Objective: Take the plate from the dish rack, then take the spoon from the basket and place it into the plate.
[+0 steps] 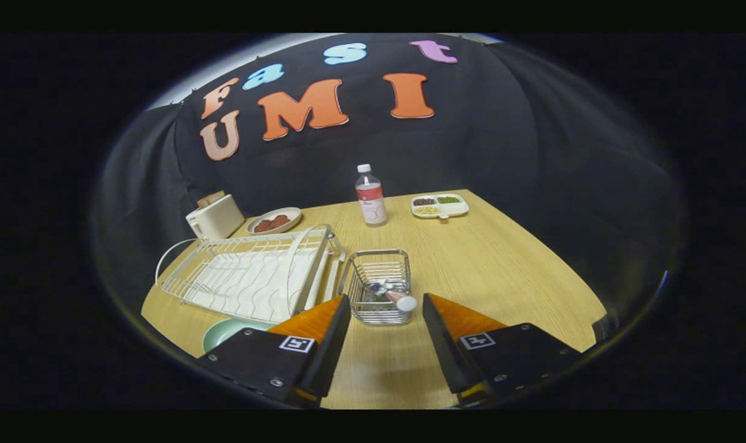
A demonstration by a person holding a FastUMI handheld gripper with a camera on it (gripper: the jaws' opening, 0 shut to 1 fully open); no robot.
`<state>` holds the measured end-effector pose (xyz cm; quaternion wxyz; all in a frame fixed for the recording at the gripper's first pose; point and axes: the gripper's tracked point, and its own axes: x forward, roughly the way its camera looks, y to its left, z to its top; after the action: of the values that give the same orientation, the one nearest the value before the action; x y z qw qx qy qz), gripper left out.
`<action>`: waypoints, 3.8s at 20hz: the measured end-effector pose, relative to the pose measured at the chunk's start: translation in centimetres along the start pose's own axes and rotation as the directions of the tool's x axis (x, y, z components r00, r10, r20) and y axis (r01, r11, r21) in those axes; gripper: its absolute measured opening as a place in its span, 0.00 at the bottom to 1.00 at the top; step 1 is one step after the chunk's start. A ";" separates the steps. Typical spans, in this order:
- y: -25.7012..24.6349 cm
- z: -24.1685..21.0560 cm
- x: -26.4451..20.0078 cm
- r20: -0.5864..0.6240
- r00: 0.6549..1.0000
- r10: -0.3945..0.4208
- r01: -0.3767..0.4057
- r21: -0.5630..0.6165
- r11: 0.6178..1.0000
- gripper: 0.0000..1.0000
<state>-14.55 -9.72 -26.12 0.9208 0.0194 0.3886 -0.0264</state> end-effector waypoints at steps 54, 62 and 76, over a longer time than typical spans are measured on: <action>15.1 -2.4 -9.0 -0.191 0.824 0.534 -0.566 -0.229 0.792 0.12; 19.1 -4.8 -6.9 -0.235 0.793 0.562 -0.607 -0.221 0.764 0.12; 17.5 -8.8 -5.7 -0.331 0.794 0.509 -0.587 -0.204 0.783 0.17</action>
<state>-23.68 8.45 -27.89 0.8213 -0.0026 0.4816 0.3058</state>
